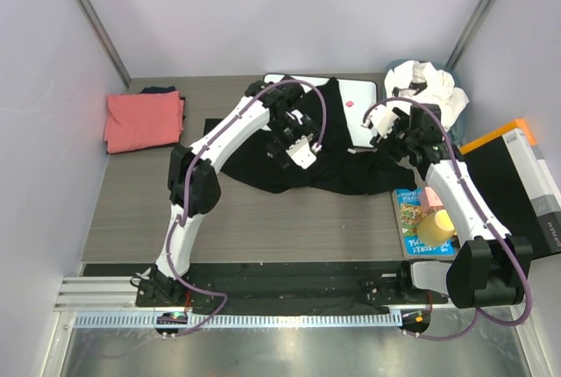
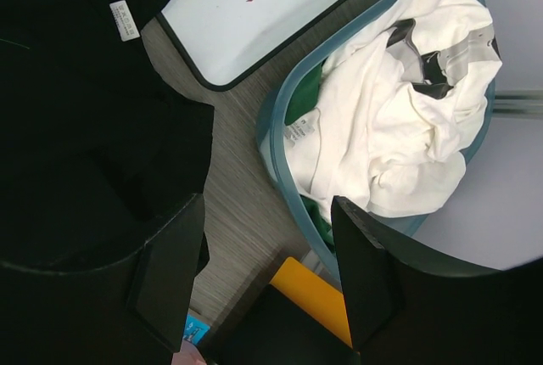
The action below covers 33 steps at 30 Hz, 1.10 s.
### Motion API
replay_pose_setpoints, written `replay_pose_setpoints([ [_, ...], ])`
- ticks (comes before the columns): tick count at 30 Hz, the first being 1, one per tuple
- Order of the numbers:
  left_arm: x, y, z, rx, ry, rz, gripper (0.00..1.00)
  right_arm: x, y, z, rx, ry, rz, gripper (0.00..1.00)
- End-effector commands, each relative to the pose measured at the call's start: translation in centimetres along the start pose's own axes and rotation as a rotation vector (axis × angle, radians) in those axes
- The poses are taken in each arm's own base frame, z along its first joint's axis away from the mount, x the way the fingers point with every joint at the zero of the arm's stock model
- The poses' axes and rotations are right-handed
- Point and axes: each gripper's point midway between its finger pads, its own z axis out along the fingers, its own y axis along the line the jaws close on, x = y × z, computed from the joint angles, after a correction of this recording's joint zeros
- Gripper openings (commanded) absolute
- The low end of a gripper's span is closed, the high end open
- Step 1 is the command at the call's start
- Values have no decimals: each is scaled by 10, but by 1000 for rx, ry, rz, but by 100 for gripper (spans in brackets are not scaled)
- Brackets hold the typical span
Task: Fold and stack the t-shirts
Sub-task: Flatten out the tshirt
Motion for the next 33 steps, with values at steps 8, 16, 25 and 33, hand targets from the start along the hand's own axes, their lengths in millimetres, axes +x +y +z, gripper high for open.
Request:
replay_pose_setpoints([
  [8, -51, -67, 27, 283, -238, 225, 99, 1, 0, -7, 25, 4, 6, 66],
  [16, -51, -77, 49, 349, -275, 305, 93, 2, -1, -13, 46, 3, 29, 65],
  [25, -54, -85, 65, 389, -299, 308, 86, 3, 3, -22, 50, -1, 12, 64],
  [33, -47, -88, 69, 414, -278, 316, 64, 0, 3, -22, 47, -16, 36, 63],
])
